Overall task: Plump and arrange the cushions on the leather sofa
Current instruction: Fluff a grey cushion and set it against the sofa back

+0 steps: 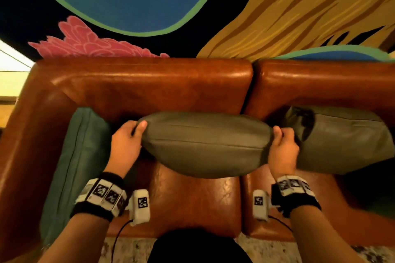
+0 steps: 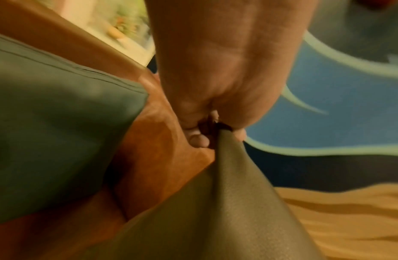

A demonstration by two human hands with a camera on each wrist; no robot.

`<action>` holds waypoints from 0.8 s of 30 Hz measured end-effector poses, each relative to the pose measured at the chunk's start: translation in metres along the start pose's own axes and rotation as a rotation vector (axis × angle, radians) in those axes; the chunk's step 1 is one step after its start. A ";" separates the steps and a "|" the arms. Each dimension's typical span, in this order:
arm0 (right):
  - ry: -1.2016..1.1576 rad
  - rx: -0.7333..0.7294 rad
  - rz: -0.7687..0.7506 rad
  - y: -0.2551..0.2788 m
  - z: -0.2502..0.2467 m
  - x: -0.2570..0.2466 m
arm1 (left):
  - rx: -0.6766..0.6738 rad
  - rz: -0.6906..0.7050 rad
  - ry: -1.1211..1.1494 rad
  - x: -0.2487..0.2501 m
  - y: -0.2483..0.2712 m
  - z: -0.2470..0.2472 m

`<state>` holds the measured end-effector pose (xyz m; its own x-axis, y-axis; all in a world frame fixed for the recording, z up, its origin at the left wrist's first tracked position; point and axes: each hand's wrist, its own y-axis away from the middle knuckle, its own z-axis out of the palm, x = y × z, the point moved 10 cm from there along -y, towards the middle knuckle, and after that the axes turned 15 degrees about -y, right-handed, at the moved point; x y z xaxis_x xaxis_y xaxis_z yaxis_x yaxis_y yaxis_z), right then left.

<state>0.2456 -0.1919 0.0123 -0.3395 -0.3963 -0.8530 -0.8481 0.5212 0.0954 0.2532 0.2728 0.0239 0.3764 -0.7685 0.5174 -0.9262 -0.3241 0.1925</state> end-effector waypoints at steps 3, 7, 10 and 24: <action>0.015 0.020 0.141 -0.004 -0.009 0.034 | 0.048 0.029 0.009 0.023 0.003 -0.017; 0.381 -0.236 0.271 0.013 0.022 0.055 | -0.075 0.125 0.132 0.113 0.032 -0.002; 0.219 -0.683 -0.004 0.059 0.071 0.017 | -0.194 0.257 0.067 0.180 0.067 0.037; -0.016 -0.002 0.478 0.039 -0.033 0.149 | -0.266 -0.187 -0.393 -0.052 0.011 0.112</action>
<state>0.1480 -0.2557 -0.0940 -0.6855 -0.1008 -0.7210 -0.5991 0.6408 0.4801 0.2258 0.2471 -0.0939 0.4680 -0.8767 0.1111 -0.7962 -0.3637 0.4836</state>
